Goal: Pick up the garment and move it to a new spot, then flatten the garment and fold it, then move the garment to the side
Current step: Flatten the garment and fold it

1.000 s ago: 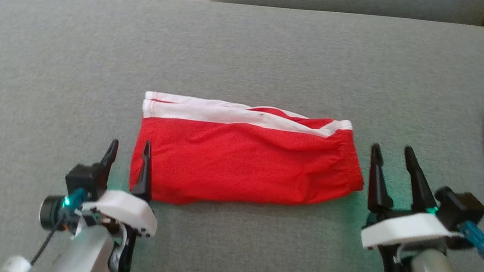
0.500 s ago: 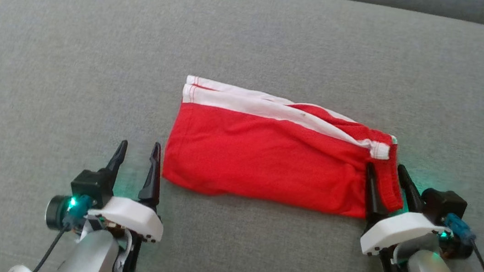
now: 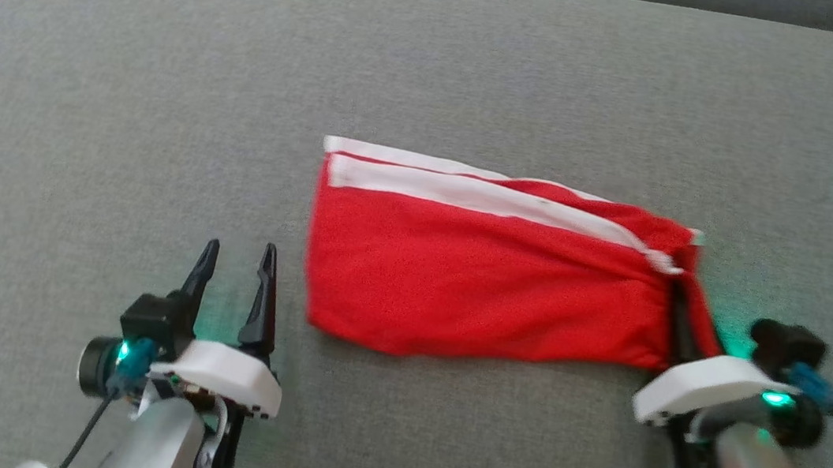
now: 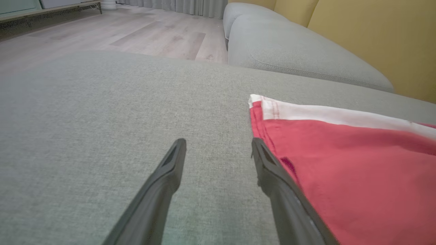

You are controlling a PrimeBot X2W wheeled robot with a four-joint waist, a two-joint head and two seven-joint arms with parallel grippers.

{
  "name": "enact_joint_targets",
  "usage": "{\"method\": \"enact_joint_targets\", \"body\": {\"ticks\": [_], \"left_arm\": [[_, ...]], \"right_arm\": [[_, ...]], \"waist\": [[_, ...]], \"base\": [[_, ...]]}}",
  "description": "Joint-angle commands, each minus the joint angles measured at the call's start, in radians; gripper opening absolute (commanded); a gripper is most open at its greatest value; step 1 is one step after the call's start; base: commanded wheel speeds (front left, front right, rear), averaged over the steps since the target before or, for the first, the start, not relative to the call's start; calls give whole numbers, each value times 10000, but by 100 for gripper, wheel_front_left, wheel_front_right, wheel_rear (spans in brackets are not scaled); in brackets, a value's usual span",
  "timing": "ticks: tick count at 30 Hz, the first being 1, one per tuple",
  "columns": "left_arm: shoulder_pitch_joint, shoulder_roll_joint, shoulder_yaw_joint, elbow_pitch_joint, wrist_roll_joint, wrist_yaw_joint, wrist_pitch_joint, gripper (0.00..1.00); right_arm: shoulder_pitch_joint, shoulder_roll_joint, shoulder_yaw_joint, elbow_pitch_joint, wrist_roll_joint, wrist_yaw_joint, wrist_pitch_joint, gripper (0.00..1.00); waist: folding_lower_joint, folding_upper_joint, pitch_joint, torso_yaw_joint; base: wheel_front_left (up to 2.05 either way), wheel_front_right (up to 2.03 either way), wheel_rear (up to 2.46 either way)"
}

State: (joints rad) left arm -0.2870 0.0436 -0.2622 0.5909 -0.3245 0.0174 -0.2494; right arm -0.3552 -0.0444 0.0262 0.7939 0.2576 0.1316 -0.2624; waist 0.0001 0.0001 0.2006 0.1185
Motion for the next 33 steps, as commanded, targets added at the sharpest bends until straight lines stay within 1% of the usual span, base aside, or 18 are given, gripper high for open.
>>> {"method": "enact_joint_targets", "body": {"ticks": [1, 4, 7, 10, 11, 13, 14, 17, 20, 22, 23, 26, 30, 31, 32, 33], "left_arm": [[0, 68, 298, -260, 43, 11, -124, 100], [51, 67, 207, -218, 30, -36, -124, 100], [79, 67, 73, -144, -43, -67, -124, 100], [124, 67, -114, -70, -146, -75, -124, 100], [146, 67, -183, -45, -184, -70, -124, 100], [188, 67, -330, -3, -260, -78, -124, 100], [188, 67, -330, -3, -260, -78, -124, 100], [281, 67, -538, 21, -404, -74, -124, 100], [356, 67, -757, 63, -495, -62, -124, 100], [380, 67, -853, 92, -537, -45, -124, 100], [384, 67, -901, 85, -554, -38, -124, 100], [388, 67, -1072, 126, -625, -47, -124, 100], [409, 66, -1287, 189, -700, -50, -124, 100], [413, 66, -1322, 209, -719, -43, -124, 100], [407, 66, -1345, 234, -729, -41, -124, 100], [398, 66, -1348, 254, -729, -34, -124, 100]], "right_arm": [[126, -81, -136, -240, -165, -9, 6, 0], [64, -319, -774, -563, -563, -9, 6, 0], [-100, -489, -1090, -899, -816, -9, 6, 0], [-300, -406, -917, -1282, -708, -9, 6, 0], [-356, -338, -749, -1428, -519, -9, 6, 0], [-421, -185, -375, -1675, 266, -9, 6, 0], [-421, -185, -375, -1675, 266, -9, 6, 0], [-423, -83, 725, -2042, 1495, -9, 51, 0], [-326, -65, 2131, -2536, 3012, -9, 318, 0], [-295, -63, 2918, -2763, 3725, -9, 488, 0], [-311, -62, 3216, -2799, 3994, -9, 539, 0], [-537, -61, 3957, -2626, 4317, -9, 505, 0], [-870, -60, 4661, -1971, 4695, -9, 390, 0], [-978, -60, 4820, -1753, 4667, -9, 350, 73], [-1075, -60, 4964, -1584, 4639, -9, 298, 100], [-1147, -60, 5072, -1458, 4666, -9, 246, 100]], "waist": [[-1, -1, -65, -134], [-1, -1, -139, -274], [-1, -1, -210, -354], [-1, -1, -301, -351], [-1, -1, -345, -331], [-1, -1, -438, -236], [-1, -1, -438, -236], [-1, -1, -591, -13], [-1, -1, -740, 323], [-1, -1, -800, 580], [-1, -1, -801, 725], [-1, -1, -802, 1144], [-1, -1, -781, 1629], [-1, -1, -776, 1702], [-1, -1, -767, 1765], [-1, -1, -768, 1796]], "base": [[0, 0, 0], [0, 0, 0], [0, 0, 0], [0, 0, 0], [0, 0, 0], [0, 0, 0], [0, 0, 0], [0, 0, 0], [0, 0, 0], [0, 0, 0], [0, 0, 0], [0, 0, 0], [0, 0, 0], [0, 0, 0], [0, 0, 0], [0, 0, 0]]}}
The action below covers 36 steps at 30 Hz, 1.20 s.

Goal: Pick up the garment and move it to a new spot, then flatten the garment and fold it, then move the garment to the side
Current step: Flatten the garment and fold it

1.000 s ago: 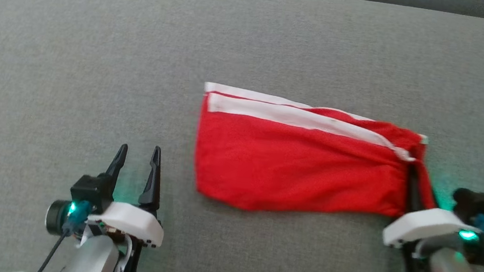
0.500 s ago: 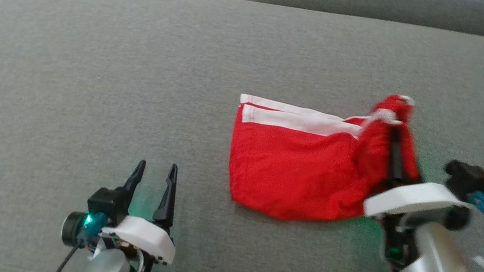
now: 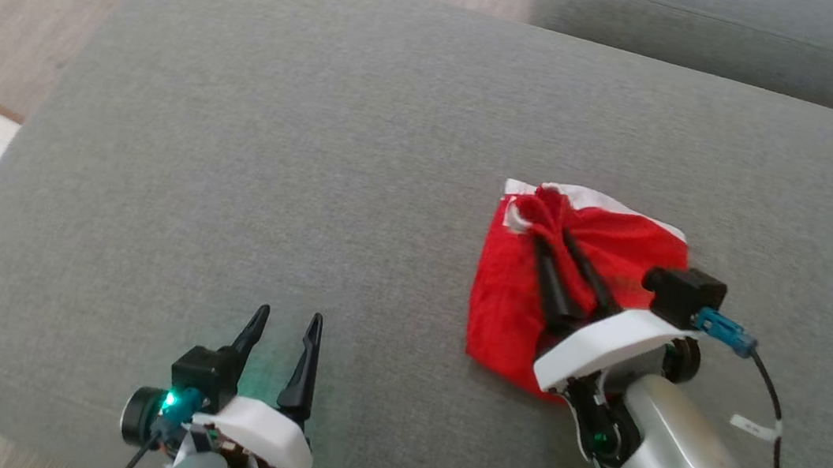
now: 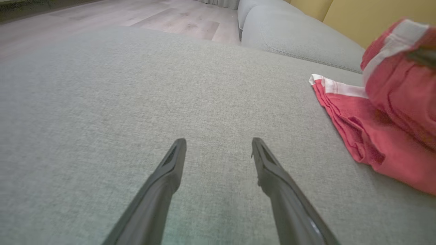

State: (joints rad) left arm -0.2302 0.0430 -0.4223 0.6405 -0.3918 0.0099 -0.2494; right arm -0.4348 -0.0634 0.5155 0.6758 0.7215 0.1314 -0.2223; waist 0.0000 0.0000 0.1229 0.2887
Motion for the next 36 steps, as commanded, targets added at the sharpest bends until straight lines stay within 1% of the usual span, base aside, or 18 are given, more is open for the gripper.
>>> {"method": "enact_joint_targets", "body": {"ticks": [1, 4, 6, 10, 14, 18, 22, 24, 25, 30, 34, 36], "left_arm": [[-173, 72, 268, -234, -59, 64, -124, 100], [-153, 72, 403, -253, -37, 139, -124, 100], [-158, 72, 543, -324, 47, 174, -124, 100], [-126, 72, 812, -457, 267, 206, -124, 100], [-157, 72, 1046, -469, 427, 222, -124, 100], [-223, 72, 1264, -373, 587, 216, -124, 100], [-265, 72, 1461, -401, 713, 187, -124, 100], [-239, 72, 1582, -528, 907, 270, -124, 100], [-239, 72, 1582, -528, 907, 270, -124, 100], [64, 100, 2007, -961, 1662, 572, -124, 100], [597, 139, 2275, -1420, 2235, 680, -124, 100], [931, 135, 2399, -1660, 2416, 692, -124, 100]], "right_arm": [[-414, 130, 263, -167, 61, -7, -207, 100], [-565, 130, 284, 82, -49, -7, -337, 100], [-659, 130, 22, 212, -483, -7, -378, 100], [-365, 131, -1427, -126, -1794, -7, -389, 100], [258, 131, -2506, -486, -2475, -7, -392, 100], [645, 131, -3137, -658, -2809, -7, -392, 100], [853, 131, -3791, -888, -3238, -7, -393, 100], [984, 131, -4203, -1075, -3659, -7, -393, 100], [984, 131, -4203, -1075, -3659, -7, -393, 100], [1542, 131, -5149, -1522, -4582, -7, -393, 100], [2035, 131, -5321, -1664, -5021, -7, -394, 100], [2264, 131, -5318, -1631, -5019, -7, -394, 100]], "waist": [[0, 0, 3, 104], [0, 0, -9, -41], [0, 0, -37, -243], [0, 0, -125, -763], [0, 0, -186, -1279], [0, 0, -211, -1673], [0, 0, -216, -1893], [0, 0, -234, -1976], [0, 0, -234, -1976], [0, 0, -399, -2159], [0, 0, -642, -2326], [0, 0, -782, -2424]], "base": [[0, 0, 0], [0, 0, 0], [0, 0, 0], [0, 0, 0], [0, 0, 0], [0, 0, 0], [0, 0, 0], [0, 0, 0], [0, 0, 0], [0, 0, 0], [0, 0, 0], [0, 0, 0]]}}
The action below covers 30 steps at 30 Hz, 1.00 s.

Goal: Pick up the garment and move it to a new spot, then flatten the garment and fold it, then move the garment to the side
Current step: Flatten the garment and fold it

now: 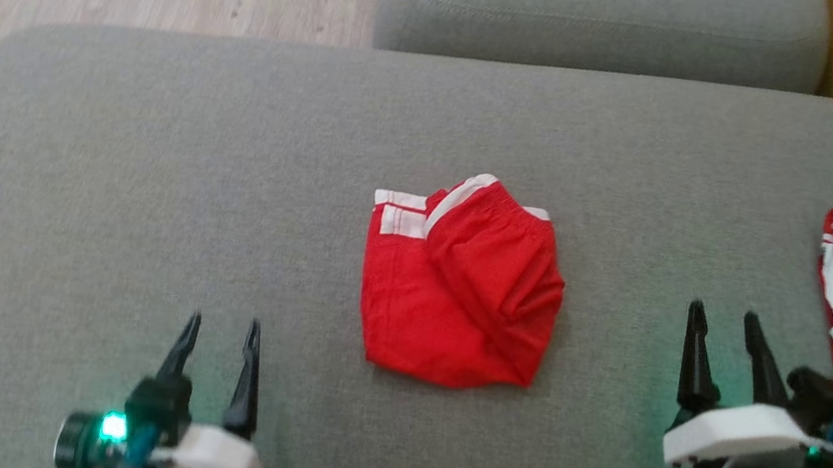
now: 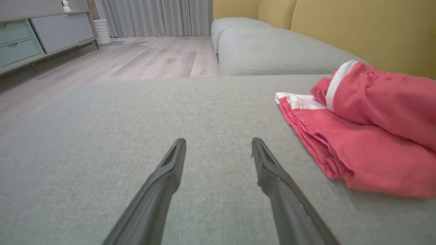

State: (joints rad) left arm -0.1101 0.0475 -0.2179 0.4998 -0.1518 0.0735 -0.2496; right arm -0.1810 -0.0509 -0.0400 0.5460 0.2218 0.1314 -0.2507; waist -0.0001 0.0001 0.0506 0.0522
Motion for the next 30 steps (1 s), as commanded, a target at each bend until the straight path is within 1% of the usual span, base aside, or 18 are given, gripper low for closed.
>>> {"method": "enact_joint_targets", "body": {"ticks": [1, 2, 4, 12, 15, 17, 18, 19, 20, 24, 30], "left_arm": [[-108, 87, 409, -360, 86, 61, -122, 100], [42, 81, 467, -439, 121, 65, -122, 100], [296, 63, 564, -586, 187, 19, -122, 100], [229, 36, 645, -724, 245, -106, -122, 100], [149, 32, 538, -756, 74, -130, -122, 100], [87, 31, 408, -713, -237, -148, -122, 100], [65, 31, 361, -689, -500, -132, -122, 100], [21, 30, 265, -664, -585, -109, -122, 100], [-35, 30, 179, -660, -657, -79, -122, 100], [-251, 29, -229, -593, -891, -36, -122, 100], [-413, 29, -593, -550, -1101, 12, -122, 100]], "right_arm": [[-183, 7, 220, -292, 102, -7, -110, 100], [-108, 7, 181, -206, 289, -7, -110, 100], [-18, 7, 230, -142, 310, -7, -110, 100], [-92, 7, 207, -154, 187, -7, -110, 100], [-218, 7, 270, -99, 104, -7, -110, 100], [-378, 7, 388, 26, 225, -7, -110, 100], [-480, 7, 492, 127, 325, -7, -110, 63], [-607, 7, 580, 202, 391, -7, -110, 6], [-745, 7, 680, 294, 451, -7, -110, 0], [-1354, 7, 1091, 656, 634, -7, -110, 0], [-1962, 7, 1712, 1392, 954, -7, -110, 0]], "waist": [[1, -1, -112, -102], [1, -1, -152, -128], [1, -1, -209, -172], [1, -1, -110, -110], [1, -1, 140, 14], [1, -1, 353, 141], [1, -1, 437, 206], [1, -1, 558, 281], [1, -1, 668, 357], [1, -1, 1051, 684], [1, -1, 1192, 1147]], "base": [[0, 0, 0], [0, 0, 0], [0, 0, 0], [0, 0, 0], [0, 0, 0], [0, 0, 0], [0, 0, 0], [0, 0, 0], [0, 0, 0], [0, 0, 0], [0, 0, 0]]}}
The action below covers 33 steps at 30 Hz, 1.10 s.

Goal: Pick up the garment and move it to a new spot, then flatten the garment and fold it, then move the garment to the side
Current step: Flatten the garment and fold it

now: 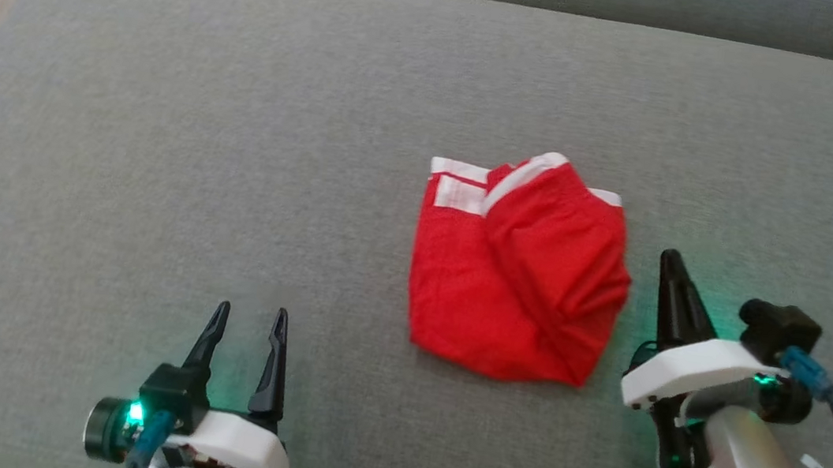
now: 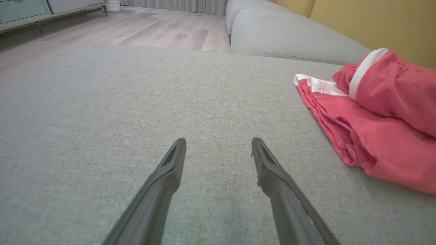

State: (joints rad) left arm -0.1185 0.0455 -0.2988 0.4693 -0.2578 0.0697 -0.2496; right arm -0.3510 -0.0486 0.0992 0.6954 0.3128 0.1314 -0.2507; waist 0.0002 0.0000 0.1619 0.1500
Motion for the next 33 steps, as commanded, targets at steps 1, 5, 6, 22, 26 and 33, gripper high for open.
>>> {"method": "enact_joint_targets", "body": {"ticks": [1, 5, 6, 22, 26, 33], "left_arm": [[-344, 48, 173, -260, -62, 56, -122, 100], [-376, 48, 49, -270, -162, 52, -122, 100], [-396, 48, 12, -274, -182, 51, -122, 100], [-308, 47, -95, -642, -767, 4, -122, 100], [-285, 47, -154, -709, -802, -29, -122, 100], [-75, 47, -151, -712, -888, -87, -122, 100]], "right_arm": [[-344, -16, 402, 70, 75, -7, -110, 0], [-602, -16, 565, 554, 136, -7, -110, 0], [-678, -16, 618, 643, 157, -7, -110, 0], [-1126, -16, 2054, 764, 193, -7, -110, 0], [-1244, -16, 2464, 812, -40, -7, -111, 0], [-1240, -16, 3236, 813, -588, -7, -111, 0]], "waist": [[-2, 0, 88, 230], [-2, 0, 106, 393], [-2, 0, 120, 450], [-2, 0, -59, 964], [-2, 0, -168, 1160], [-2, 0, -339, 1386]], "base": [[0, 0, 0], [0, 0, 0], [0, 0, 0], [0, 0, 0], [0, 0, 0], [0, 0, 0]]}}
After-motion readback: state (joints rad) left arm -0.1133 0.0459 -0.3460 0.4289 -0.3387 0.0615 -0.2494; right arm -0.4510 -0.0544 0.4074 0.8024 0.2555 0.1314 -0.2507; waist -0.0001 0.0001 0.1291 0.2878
